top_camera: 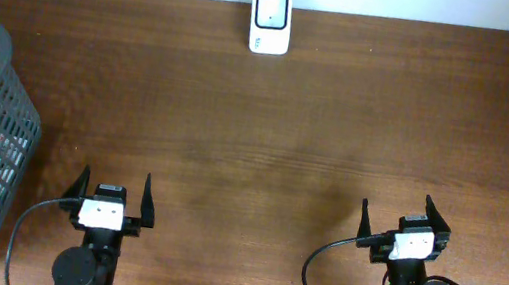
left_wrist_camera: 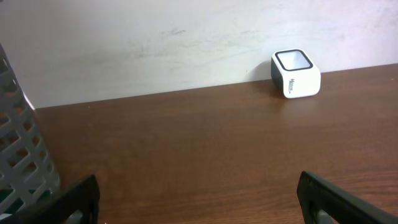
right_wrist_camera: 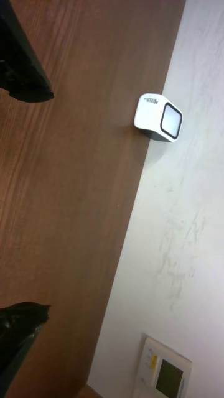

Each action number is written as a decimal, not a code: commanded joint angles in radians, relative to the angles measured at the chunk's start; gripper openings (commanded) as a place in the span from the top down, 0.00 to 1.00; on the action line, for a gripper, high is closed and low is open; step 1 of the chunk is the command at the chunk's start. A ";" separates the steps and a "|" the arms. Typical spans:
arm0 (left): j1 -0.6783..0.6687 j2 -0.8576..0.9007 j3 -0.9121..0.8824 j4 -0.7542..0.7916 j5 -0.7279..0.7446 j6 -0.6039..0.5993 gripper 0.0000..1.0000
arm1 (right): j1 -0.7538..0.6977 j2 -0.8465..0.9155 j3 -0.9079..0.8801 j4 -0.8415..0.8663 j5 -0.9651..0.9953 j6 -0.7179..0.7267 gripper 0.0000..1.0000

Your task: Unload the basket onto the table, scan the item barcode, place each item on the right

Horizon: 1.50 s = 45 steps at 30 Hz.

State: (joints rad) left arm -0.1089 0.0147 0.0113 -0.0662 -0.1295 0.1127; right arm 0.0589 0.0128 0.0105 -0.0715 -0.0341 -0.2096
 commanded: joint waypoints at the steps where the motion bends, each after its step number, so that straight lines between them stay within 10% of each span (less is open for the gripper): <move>1: 0.005 -0.003 -0.003 -0.004 0.014 0.009 0.01 | 0.002 -0.006 -0.005 -0.004 0.004 0.011 0.02; 45: 0.005 -0.003 0.037 0.001 0.036 -0.021 0.01 | 0.002 -0.006 -0.005 -0.004 0.004 0.011 0.02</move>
State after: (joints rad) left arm -0.1089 0.0147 0.0113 -0.0662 -0.1101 0.1093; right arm 0.0589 0.0128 0.0105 -0.0715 -0.0341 -0.2089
